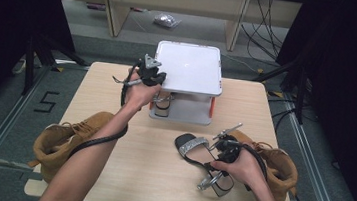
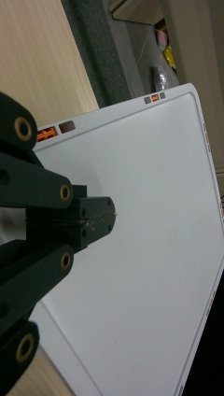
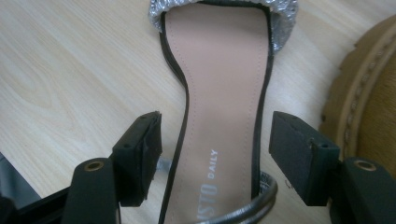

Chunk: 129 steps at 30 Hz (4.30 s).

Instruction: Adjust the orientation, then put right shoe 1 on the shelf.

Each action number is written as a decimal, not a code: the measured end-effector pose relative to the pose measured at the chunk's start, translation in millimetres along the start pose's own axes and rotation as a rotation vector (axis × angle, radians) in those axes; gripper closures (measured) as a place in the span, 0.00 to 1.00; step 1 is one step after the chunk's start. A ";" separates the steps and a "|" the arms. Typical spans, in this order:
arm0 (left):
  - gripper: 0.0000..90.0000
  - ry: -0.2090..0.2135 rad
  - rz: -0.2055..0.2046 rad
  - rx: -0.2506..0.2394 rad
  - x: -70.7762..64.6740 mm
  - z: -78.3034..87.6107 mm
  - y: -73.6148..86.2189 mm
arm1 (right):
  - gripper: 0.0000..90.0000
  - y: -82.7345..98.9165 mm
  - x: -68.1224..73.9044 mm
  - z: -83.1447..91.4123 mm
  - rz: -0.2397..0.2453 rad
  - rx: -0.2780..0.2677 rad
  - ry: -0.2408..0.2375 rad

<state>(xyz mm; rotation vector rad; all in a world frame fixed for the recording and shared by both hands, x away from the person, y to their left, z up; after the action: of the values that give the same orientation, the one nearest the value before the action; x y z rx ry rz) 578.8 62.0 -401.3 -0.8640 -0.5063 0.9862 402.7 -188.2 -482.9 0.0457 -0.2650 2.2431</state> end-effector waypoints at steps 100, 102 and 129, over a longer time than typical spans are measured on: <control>0.99 0.003 0.003 0.012 -0.6 -0.7 -0.7 | 0.49 -67.3 -19.6 -12.1 -0.328 0.107 0.072; 0.99 0.003 0.003 0.012 -0.5 -0.7 -0.6 | 0.48 -71.0 -22.7 -13.2 -0.346 0.097 0.085; 0.99 0.001 0.002 0.017 -0.5 -1.3 -1.4 | 0.48 -109.8 -35.5 -39.8 -0.579 0.028 0.094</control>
<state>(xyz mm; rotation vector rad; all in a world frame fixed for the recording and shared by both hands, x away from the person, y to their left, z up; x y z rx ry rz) 580.2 60.6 -400.9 -0.8495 -0.4960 0.9903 512.2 -139.8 -507.0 0.0277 -0.1442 1.6679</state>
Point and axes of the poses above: each handheld gripper's, and its own axes: z roughly backward along the jaws, y roughly out of its underside, x roughly to its left, the point moved 5 cm from there along -z, roughly forward along the jaws, and after that the axes turned 10 degrees about x, right-handed, at the moved point
